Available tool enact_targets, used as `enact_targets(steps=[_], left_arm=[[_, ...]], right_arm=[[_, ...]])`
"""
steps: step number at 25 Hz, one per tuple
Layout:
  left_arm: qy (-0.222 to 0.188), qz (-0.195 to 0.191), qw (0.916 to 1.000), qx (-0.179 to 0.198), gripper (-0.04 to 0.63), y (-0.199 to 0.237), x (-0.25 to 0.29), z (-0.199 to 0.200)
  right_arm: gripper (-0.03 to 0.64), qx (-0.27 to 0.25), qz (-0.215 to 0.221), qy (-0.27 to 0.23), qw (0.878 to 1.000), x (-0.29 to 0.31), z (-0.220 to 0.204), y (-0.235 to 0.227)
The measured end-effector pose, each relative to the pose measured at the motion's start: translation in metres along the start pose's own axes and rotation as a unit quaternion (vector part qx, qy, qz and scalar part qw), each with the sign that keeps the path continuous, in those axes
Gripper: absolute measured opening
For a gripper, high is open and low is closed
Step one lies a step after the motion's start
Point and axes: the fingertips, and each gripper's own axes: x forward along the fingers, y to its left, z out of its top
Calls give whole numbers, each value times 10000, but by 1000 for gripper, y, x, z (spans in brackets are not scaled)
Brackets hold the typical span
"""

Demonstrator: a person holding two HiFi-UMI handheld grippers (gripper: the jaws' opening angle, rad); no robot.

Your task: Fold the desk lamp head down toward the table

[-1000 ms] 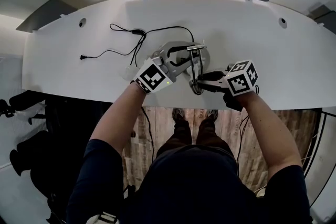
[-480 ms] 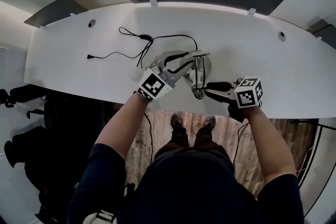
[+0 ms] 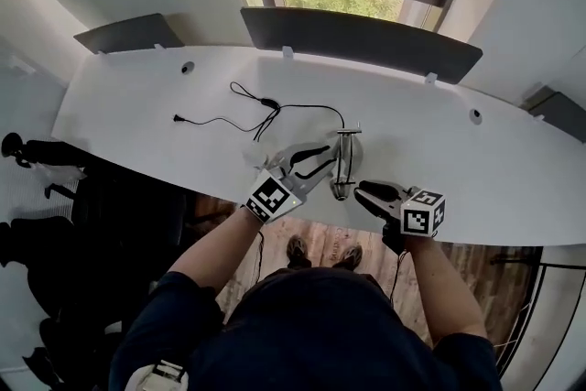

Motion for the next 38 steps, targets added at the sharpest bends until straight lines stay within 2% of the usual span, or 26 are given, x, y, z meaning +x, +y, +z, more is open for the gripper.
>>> enact_targets(steps=[4, 7, 11, 16, 21, 28, 38], left_arm=[[-263, 16, 9995, -186, 94, -22, -17, 37], [-221, 89, 9991, -337, 79, -35, -29, 52], [-385, 277, 9951, -863, 55, -46, -45, 72], [-639, 317, 9913, -1105, 24, -55, -55, 95], [-842, 295, 9861, -1402, 6, -72, -55, 102], [-704, 155, 9870, -1436, 6, -101, -50, 95], [-689, 175, 9878, -1387, 6, -111, -50, 97]], right_arm=[[92, -224, -67, -462, 9987, -10, 22, 22], [83, -319, -233, -694, 9968, -17, 32, 33], [64, -597, -535, -878, 9929, -27, 34, 49], [33, -1318, -985, -1072, 9805, -37, 41, 68], [18, -1762, -1185, -1333, 9680, -42, 44, 91], [11, -1884, -1168, -1363, 9656, -44, 36, 99], [9, -1867, -1201, -1402, 9649, -50, 34, 101]])
